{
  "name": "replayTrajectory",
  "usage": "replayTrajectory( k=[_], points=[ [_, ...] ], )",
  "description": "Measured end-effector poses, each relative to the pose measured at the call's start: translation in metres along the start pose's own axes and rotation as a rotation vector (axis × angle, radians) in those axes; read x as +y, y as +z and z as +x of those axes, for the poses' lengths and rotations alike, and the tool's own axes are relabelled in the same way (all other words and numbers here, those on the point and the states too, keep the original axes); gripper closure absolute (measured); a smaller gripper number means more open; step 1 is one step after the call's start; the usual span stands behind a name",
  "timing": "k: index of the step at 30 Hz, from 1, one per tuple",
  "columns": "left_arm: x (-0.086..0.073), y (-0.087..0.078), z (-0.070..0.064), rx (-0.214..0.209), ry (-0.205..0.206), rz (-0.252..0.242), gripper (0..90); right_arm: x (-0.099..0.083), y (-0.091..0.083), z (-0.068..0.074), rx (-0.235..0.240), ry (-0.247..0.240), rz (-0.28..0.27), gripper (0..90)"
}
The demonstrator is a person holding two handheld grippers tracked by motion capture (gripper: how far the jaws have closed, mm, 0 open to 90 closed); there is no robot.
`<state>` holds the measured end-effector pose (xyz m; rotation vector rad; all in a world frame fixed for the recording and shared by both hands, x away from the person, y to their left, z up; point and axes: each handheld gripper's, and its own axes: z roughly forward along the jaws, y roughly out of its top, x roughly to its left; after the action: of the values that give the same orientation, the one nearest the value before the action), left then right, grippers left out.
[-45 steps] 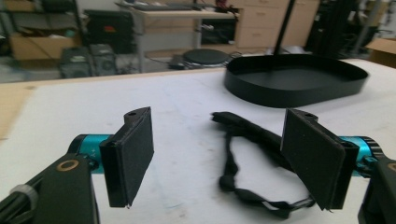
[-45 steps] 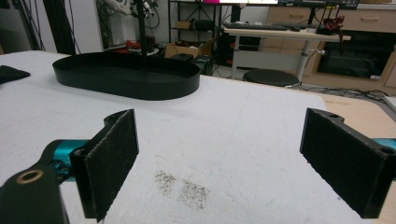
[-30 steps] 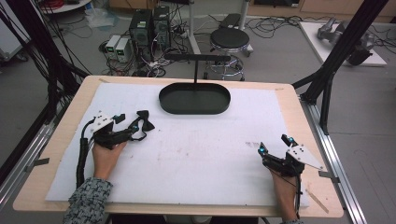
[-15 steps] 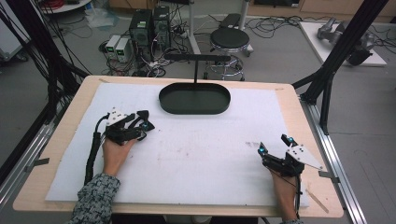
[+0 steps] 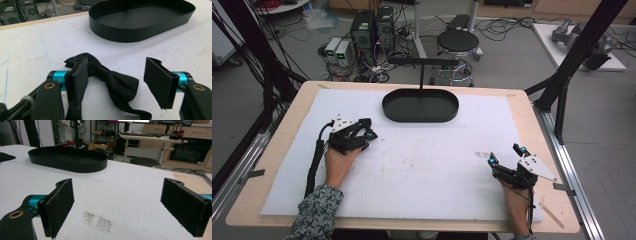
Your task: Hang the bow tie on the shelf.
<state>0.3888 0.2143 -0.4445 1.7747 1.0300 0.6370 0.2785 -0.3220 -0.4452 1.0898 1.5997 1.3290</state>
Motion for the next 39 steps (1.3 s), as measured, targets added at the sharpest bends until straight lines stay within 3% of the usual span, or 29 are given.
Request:
replayTrajectory(
  k=[11,15,28,31,39],
  points=[
    [0.003,0.005,-0.001,0.009,0.002,0.030,43.4,0.000,-0.001,0.000,0.005,-0.002,0.000,10.6],
    [0.003,0.008,-0.004,0.033,0.012,0.082,45.0,0.000,-0.001,0.000,0.004,-0.005,0.001,10.7],
    [0.004,0.015,-0.004,0.044,-0.021,0.174,47.4,0.000,-0.001,0.000,0.005,-0.006,0.002,10.6],
    [0.004,0.016,-0.005,0.047,-0.011,0.189,49.2,0.000,-0.001,0.000,0.004,-0.006,0.001,10.6],
    [0.004,0.018,-0.005,0.037,-0.017,0.221,61.6,0.000,-0.001,0.001,0.007,-0.009,-0.002,10.6]
  ],
)
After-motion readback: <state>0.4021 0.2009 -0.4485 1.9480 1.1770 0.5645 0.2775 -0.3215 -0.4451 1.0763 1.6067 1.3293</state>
